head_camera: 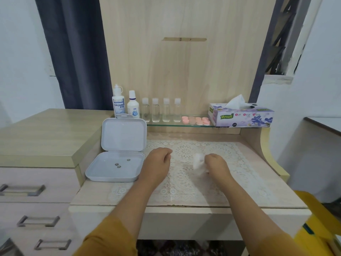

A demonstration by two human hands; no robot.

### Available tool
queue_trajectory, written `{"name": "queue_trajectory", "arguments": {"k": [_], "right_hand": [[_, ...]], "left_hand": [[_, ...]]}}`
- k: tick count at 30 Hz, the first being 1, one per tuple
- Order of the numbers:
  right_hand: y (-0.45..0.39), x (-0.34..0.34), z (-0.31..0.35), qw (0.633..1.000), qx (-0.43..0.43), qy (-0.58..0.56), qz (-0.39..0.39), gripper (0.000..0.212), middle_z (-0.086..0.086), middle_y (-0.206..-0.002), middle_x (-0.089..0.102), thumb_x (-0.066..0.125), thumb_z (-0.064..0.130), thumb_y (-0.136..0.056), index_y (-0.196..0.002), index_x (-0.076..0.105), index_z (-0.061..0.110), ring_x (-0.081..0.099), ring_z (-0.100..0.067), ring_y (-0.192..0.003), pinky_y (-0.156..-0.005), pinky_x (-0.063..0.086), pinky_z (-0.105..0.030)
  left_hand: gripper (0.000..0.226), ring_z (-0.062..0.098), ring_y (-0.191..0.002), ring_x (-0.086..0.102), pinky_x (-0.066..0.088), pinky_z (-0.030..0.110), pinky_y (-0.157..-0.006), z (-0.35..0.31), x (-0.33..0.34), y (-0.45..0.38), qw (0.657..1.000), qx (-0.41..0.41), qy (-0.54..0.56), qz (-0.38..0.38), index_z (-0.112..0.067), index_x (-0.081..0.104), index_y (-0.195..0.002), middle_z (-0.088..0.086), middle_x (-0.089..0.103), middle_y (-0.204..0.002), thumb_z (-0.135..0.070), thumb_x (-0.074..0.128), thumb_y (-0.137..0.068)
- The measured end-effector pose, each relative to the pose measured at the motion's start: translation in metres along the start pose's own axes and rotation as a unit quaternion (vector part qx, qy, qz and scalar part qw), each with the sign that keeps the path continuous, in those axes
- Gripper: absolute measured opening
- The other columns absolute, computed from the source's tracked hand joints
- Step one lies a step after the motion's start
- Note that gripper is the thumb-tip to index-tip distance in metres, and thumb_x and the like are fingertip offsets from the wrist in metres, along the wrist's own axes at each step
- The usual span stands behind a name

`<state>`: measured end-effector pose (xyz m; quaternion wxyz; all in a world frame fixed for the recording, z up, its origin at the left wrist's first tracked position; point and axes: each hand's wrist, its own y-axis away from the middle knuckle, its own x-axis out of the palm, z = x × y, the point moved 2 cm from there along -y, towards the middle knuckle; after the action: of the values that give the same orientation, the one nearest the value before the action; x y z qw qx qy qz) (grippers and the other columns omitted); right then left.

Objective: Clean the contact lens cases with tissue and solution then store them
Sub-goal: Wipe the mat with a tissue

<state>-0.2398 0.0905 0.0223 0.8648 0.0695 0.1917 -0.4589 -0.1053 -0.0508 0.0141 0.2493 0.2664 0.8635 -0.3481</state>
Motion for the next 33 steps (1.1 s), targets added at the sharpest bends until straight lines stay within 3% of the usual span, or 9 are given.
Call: {"name": "queue_trajectory", "arguments": {"k": [2,4,8,10,14,18,23,28,33], "right_hand": [[0.007,0.008,0.007,1.000,-0.012,0.019,0.019,0.012,-0.001,-0.095,0.055,0.054,0.024,-0.093,-0.092,0.052,0.012,0.052,-0.019,-0.081,-0.069,0.038,-0.030],[0.010,0.015,0.009,0.999,-0.014,0.030,0.029,0.013,-0.006,-0.111,0.059,0.054,0.017,-0.093,-0.105,0.052,0.013,0.055,-0.016,-0.084,-0.063,0.043,-0.022],[0.024,0.031,0.020,0.997,-0.004,-0.029,0.065,0.019,-0.007,-0.098,0.063,0.043,0.005,-0.096,-0.105,0.050,0.019,0.067,-0.009,-0.082,-0.060,0.049,-0.018],[0.034,0.041,0.029,0.992,-0.012,-0.079,0.095,0.014,-0.011,-0.102,0.061,0.045,0.007,-0.099,-0.111,0.050,0.013,0.069,-0.010,-0.066,-0.054,0.051,-0.017],[0.051,0.065,0.048,0.986,-0.042,-0.061,0.150,0.013,-0.013,-0.083,0.065,0.049,0.013,-0.099,-0.106,0.059,0.009,0.051,-0.016,-0.040,-0.038,0.039,-0.022],[0.069,0.099,0.059,0.982,-0.060,0.001,0.181,0.015,-0.004,-0.065,0.057,0.051,0.022,-0.098,-0.093,0.064,0.018,0.045,-0.016,-0.047,-0.047,0.035,-0.025],[0.109,0.142,0.079,0.953,-0.070,-0.019,0.295,0.019,-0.003,-0.075,0.056,0.050,0.032,-0.097,-0.085,0.057,0.019,0.050,-0.012,-0.056,-0.052,0.040,-0.024],[0.156,0.190,0.099,0.900,-0.085,-0.018,0.428,0.030,-0.018,-0.085,0.059,0.033,0.007,-0.097,-0.106,0.060,-0.005,0.054,-0.016,-0.060,-0.056,0.047,-0.022],[0.192,0.259,0.089,0.890,-0.132,0.047,0.434,0.023,-0.015,-0.089,0.068,0.053,0.003,-0.092,-0.108,0.069,0.005,0.069,-0.024,-0.077,-0.080,0.059,-0.042]], "left_hand": [[0.026,0.011,-0.111,0.053,0.044,0.029,-0.099,-0.003,-0.006,0.002,1.000,-0.015,0.024,0.011,-0.013,0.064,-0.118,-0.002,0.062,-0.118,-0.013,0.048,-0.097],[0.025,0.010,-0.108,0.054,0.045,0.029,-0.098,-0.005,-0.011,0.005,0.998,-0.033,0.049,0.011,-0.014,0.064,-0.117,-0.004,0.062,-0.117,-0.012,0.049,-0.096],[0.023,0.007,-0.102,0.056,0.046,0.024,-0.094,-0.003,-0.025,0.016,0.994,-0.062,0.092,0.000,-0.016,0.066,-0.113,-0.008,0.062,-0.111,-0.012,0.053,-0.095],[0.020,0.006,-0.101,0.058,0.046,0.022,-0.091,0.001,-0.032,0.022,0.991,-0.074,0.114,0.000,-0.018,0.067,-0.110,-0.010,0.064,-0.107,-0.015,0.056,-0.094],[0.015,0.005,-0.096,0.060,0.045,0.017,-0.085,0.009,-0.047,0.037,0.987,-0.083,0.140,-0.013,-0.021,0.069,-0.103,-0.012,0.067,-0.099,-0.017,0.059,-0.092],[0.014,0.008,-0.090,0.063,0.048,0.019,-0.082,0.018,-0.071,0.058,0.985,-0.074,0.148,-0.051,-0.019,0.071,-0.094,-0.012,0.069,-0.089,-0.010,0.061,-0.090],[0.023,-0.009,-0.082,0.060,0.043,0.004,-0.074,0.036,-0.115,0.096,0.977,-0.083,0.140,-0.134,-0.024,0.068,-0.086,-0.019,0.065,-0.086,-0.003,0.059,-0.090],[0.027,-0.009,-0.075,0.059,0.043,0.005,-0.068,0.067,-0.162,0.152,0.961,-0.119,0.118,-0.221,-0.022,0.066,-0.083,-0.014,0.067,-0.076,0.002,0.057,-0.088],[0.024,0.004,-0.078,0.062,0.049,0.019,-0.074,0.116,-0.193,0.206,0.938,-0.209,0.096,-0.259,-0.024,0.067,-0.083,-0.005,0.069,-0.083,-0.002,0.058,-0.089]]}}
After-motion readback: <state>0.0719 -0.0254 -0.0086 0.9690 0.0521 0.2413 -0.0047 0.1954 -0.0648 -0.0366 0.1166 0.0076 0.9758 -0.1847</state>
